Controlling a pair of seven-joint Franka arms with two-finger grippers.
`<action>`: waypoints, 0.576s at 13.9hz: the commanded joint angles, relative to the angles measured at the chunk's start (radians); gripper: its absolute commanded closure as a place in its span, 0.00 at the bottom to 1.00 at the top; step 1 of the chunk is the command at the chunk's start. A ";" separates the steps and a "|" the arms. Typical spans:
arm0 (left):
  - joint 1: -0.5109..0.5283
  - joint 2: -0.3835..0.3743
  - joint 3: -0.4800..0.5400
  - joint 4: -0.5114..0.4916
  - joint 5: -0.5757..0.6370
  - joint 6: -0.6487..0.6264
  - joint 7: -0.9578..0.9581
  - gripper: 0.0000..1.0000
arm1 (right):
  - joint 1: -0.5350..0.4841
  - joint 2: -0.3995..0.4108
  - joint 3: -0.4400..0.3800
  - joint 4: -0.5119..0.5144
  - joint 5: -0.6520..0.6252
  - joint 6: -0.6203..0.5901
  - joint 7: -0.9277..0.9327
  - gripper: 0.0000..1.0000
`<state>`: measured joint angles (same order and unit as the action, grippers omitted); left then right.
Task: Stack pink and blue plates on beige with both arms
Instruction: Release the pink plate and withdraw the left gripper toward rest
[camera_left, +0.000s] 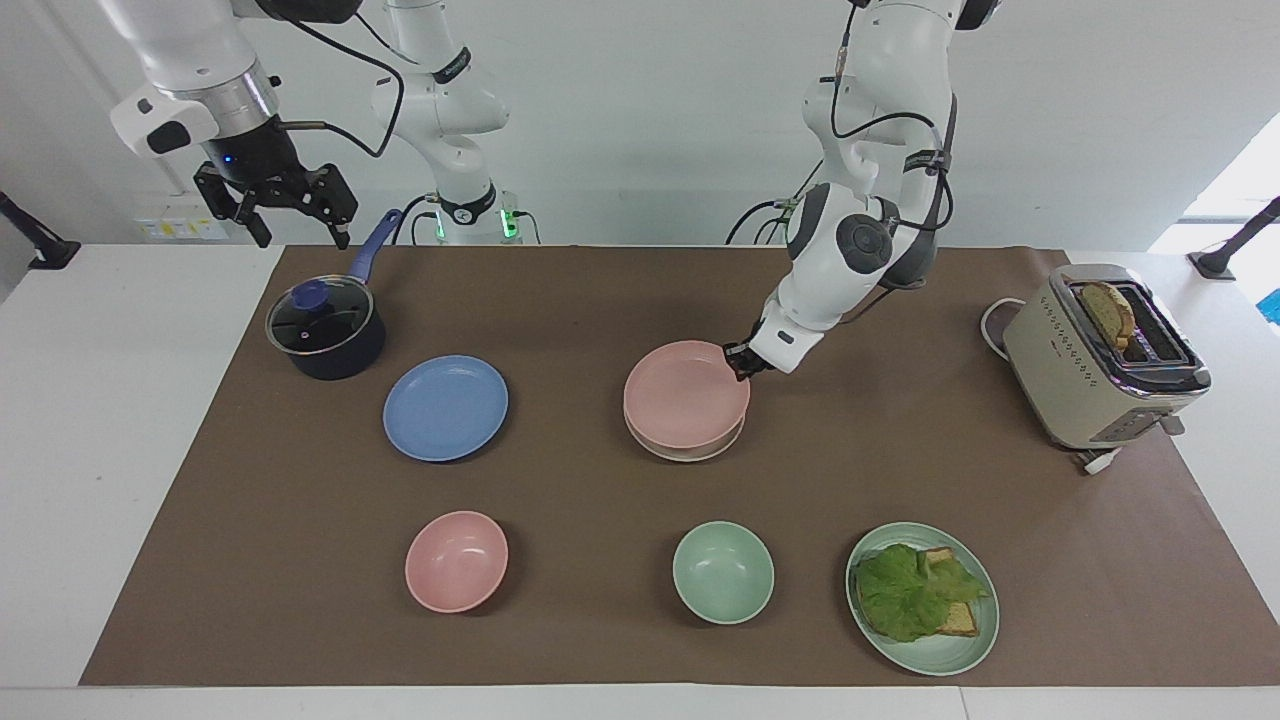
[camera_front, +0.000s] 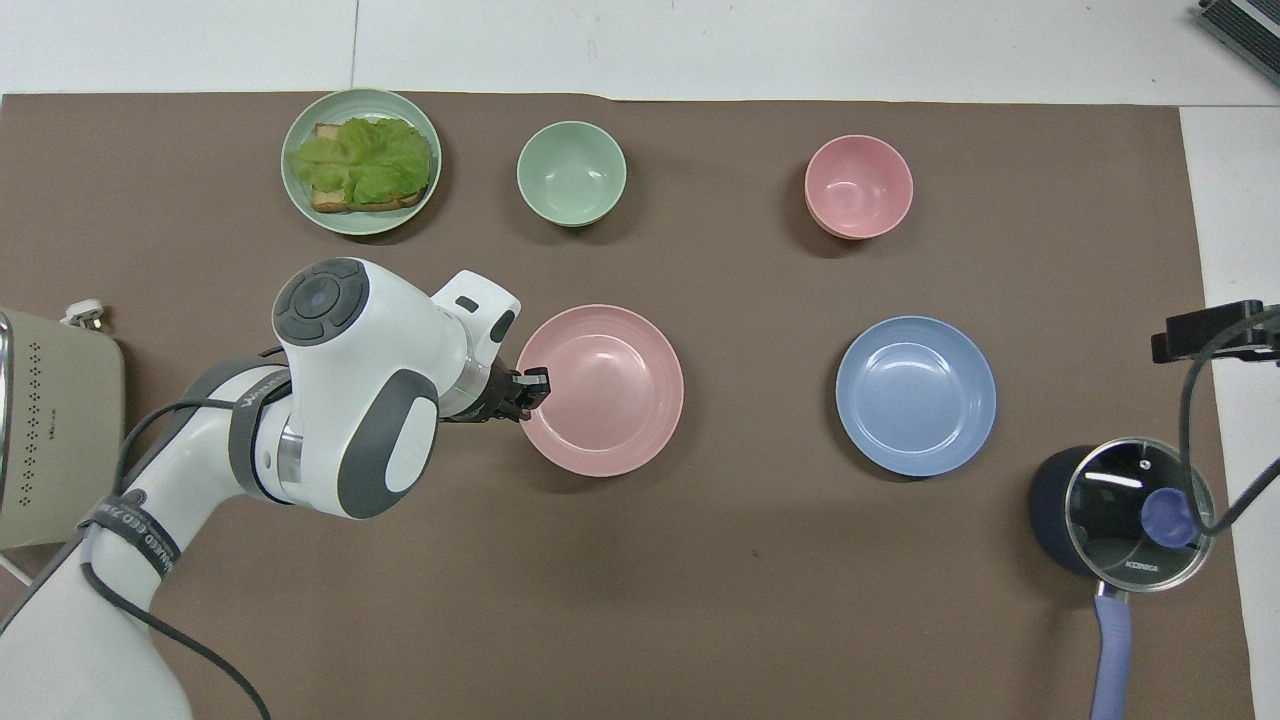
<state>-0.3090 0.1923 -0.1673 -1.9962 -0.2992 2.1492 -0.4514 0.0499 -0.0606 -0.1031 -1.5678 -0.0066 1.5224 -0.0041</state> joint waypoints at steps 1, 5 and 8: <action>-0.019 -0.017 0.017 -0.024 -0.017 0.026 -0.010 0.12 | -0.002 -0.024 0.002 -0.021 -0.010 -0.002 -0.013 0.00; -0.018 -0.016 0.018 -0.015 -0.015 0.021 -0.012 0.00 | -0.002 -0.024 0.002 -0.020 -0.010 -0.001 -0.013 0.00; 0.002 -0.022 0.028 -0.001 0.040 0.003 0.008 0.00 | -0.004 -0.024 0.000 -0.021 -0.012 -0.004 -0.011 0.00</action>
<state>-0.3087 0.1912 -0.1599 -1.9951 -0.2915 2.1546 -0.4546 0.0499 -0.0608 -0.1031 -1.5678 -0.0066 1.5224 -0.0041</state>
